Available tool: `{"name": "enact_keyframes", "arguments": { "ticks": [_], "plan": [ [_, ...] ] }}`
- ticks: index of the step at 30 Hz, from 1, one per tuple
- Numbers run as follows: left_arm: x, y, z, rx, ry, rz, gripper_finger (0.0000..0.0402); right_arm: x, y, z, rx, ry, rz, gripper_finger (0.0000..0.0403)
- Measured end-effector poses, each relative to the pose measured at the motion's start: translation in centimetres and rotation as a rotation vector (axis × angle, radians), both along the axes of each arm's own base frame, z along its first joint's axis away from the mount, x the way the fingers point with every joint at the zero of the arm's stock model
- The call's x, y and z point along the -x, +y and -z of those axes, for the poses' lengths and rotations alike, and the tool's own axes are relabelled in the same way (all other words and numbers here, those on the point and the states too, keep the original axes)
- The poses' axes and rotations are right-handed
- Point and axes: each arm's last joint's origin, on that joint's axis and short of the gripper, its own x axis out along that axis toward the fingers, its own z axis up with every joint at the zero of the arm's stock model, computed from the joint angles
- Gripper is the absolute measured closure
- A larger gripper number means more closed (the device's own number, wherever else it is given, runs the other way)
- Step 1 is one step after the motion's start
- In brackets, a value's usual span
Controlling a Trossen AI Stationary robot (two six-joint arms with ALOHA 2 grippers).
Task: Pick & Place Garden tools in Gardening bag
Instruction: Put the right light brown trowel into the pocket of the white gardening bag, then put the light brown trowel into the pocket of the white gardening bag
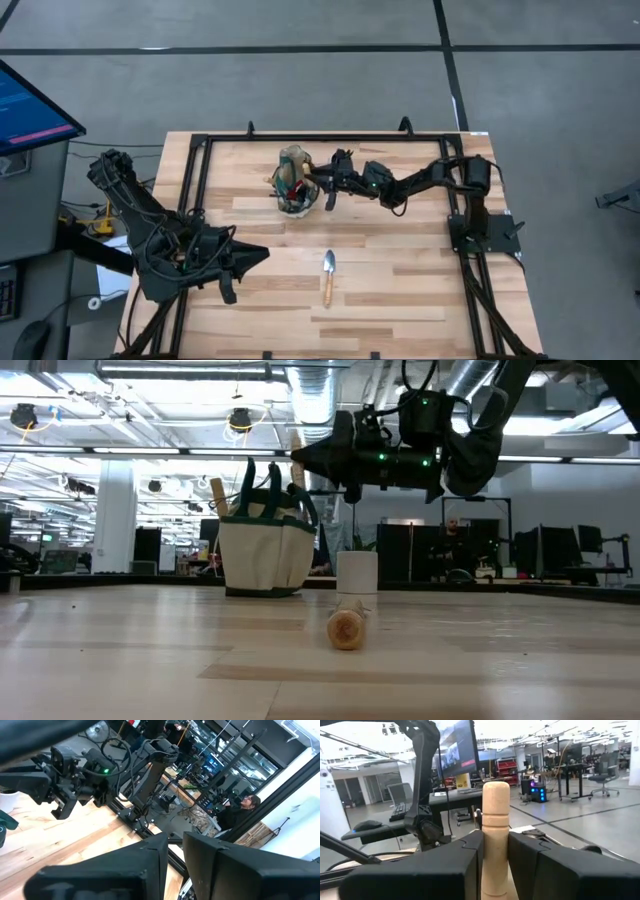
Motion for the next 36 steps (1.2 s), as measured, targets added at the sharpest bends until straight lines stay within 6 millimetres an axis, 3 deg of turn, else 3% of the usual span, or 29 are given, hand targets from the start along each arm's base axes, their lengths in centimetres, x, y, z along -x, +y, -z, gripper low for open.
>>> {"name": "enact_keyframes", "arguments": {
  "ticks": [9,18,23,26,30,36],
  "plan": [
    [0.0,0.0,0.0,0.000,0.000,0.000,0.0353,-0.3,0.9,0.6,0.022,0.015,-0.004,0.0347],
    [0.0,0.0,0.0,0.000,0.000,0.000,0.0353,-0.3,0.9,0.8,0.024,0.042,-0.003,0.0240],
    [0.0,0.0,0.0,0.000,0.000,0.000,0.0353,-0.1,1.0,-0.3,0.025,0.035,-0.003,0.0187],
    [0.0,0.0,0.0,0.000,0.000,0.000,0.0353,0.2,1.0,-1.6,0.031,0.055,-0.002,0.0163],
    [0.0,0.0,0.0,-0.008,0.003,0.000,0.0353,1.7,1.3,-5.1,0.113,0.116,0.007,0.0150],
    [0.0,0.0,0.0,-0.079,0.026,0.006,0.0353,6.6,2.8,-11.8,0.184,0.221,-0.001,0.0148]
  ]
}}
